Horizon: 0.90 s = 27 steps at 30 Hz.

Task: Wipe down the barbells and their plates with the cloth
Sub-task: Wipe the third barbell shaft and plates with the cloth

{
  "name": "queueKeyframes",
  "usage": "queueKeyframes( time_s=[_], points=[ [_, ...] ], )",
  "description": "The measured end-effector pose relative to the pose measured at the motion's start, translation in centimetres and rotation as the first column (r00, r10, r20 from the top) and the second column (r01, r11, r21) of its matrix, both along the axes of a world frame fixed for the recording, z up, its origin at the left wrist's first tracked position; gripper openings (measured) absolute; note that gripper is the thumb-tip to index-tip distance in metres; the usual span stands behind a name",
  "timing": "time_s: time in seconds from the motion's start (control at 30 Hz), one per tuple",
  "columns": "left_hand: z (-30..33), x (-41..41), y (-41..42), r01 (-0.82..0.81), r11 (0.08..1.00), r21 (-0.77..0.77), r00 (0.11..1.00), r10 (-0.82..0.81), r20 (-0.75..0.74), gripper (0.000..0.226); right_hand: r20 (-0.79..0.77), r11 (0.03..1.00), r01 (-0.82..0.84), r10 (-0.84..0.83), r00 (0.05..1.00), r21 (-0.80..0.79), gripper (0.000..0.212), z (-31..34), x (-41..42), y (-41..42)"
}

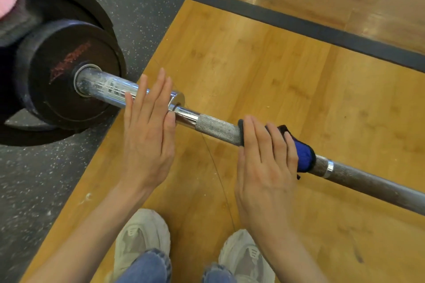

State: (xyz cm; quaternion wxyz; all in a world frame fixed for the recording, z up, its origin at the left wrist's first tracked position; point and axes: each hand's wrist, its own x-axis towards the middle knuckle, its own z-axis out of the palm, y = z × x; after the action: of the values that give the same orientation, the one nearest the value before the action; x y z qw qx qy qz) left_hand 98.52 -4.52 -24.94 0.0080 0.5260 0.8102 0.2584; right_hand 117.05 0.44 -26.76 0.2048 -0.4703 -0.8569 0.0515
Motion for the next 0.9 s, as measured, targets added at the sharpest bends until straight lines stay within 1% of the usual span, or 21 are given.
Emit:
queueKeyframes(
  time_s=[0.1, 0.2, 0.3, 0.4, 0.43, 0.5, 0.57, 0.6, 0.67, 0.73, 0.77, 0.83, 0.9],
  points=[
    [0.2, 0.0, -0.1, 0.013, 1.0, -0.015, 1.0, -0.013, -0.012, 0.049, -0.039, 0.996, -0.086, 0.086, 0.996, 0.009, 0.05, -0.2, -3.6, -0.3],
    [0.4, -0.4, -0.2, 0.038, 0.999, -0.038, 0.999, -0.039, -0.023, 0.048, -0.008, 0.987, -0.163, 0.163, 0.987, -0.011, 0.05, 0.1, -1.9, 0.3],
    [0.4, -1.2, -0.3, 0.088, 0.994, -0.058, 0.994, -0.091, -0.056, 0.049, 0.003, 0.993, -0.115, 0.115, 0.993, -0.011, 0.043, 0.6, 0.5, 0.9],
    [0.5, -2.7, -0.3, 0.187, 0.977, -0.098, 0.974, -0.198, -0.114, 0.049, -0.043, 0.998, -0.068, 0.068, 0.997, 0.004, 0.041, 0.3, -2.2, 0.7],
    [0.5, -3.1, -0.2, 0.205, 0.974, -0.101, 0.969, -0.216, -0.117, 0.048, -0.055, 0.997, -0.08, 0.081, 0.995, 0.008, 0.043, 0.1, -3.5, 0.4],
    [0.6, -3.4, 0.0, 0.225, 0.97, -0.088, 0.965, -0.235, -0.114, 0.048, -0.027, 0.986, -0.163, 0.164, 0.986, 0.035, 0.048, -0.3, -4.6, 0.3],
    [0.4, -3.6, 0.1, 0.238, 0.969, -0.066, 0.964, -0.244, -0.106, 0.047, 0.01, 0.977, -0.207, 0.207, 0.978, 0.05, 0.044, -0.5, -3.1, 0.7],
    [0.3, -3.7, 0.1, 0.237, 0.97, -0.055, 0.965, -0.242, -0.099, 0.047, 0.018, 0.981, -0.189, 0.188, 0.982, 0.049, 0.043, -0.5, -2.0, 0.7],
    [0.2, -4.0, 0.3, 0.237, 0.971, -0.024, 0.968, -0.238, -0.085, 0.046, 0.023, 0.994, -0.093, 0.092, 0.996, 0.058, 0.045, -0.2, -0.5, 0.4],
    [0.3, -4.3, 0.9, 0.242, 0.97, 0.004, 0.968, -0.241, -0.073, 0.046, -0.005, 0.998, -0.012, 0.012, 1.0, 0.062, 0.045, -0.3, -1.9, -0.3],
    [0.2, -4.5, 1.2, 0.252, 0.968, 0.009, 0.965, -0.251, -0.069, 0.045, -0.014, 0.998, 0.002, -0.002, 1.0, 0.056, 0.045, -0.5, -3.4, -0.6],
    [0.2, -4.7, 1.3, 0.274, 0.962, 0.001, 0.96, -0.273, -0.068, 0.044, -0.031, 0.999, -0.034, 0.036, 0.999, 0.038, 0.044, -0.6, -6.6, -1.4],
    [0.2, -5.0, 1.3, 0.301, 0.954, -0.011, 0.951, -0.301, -0.077, 0.046, -0.017, 0.99, -0.128, 0.129, 0.992, 0.054, 0.044, -0.9, -7.3, -1.0]
  ],
)
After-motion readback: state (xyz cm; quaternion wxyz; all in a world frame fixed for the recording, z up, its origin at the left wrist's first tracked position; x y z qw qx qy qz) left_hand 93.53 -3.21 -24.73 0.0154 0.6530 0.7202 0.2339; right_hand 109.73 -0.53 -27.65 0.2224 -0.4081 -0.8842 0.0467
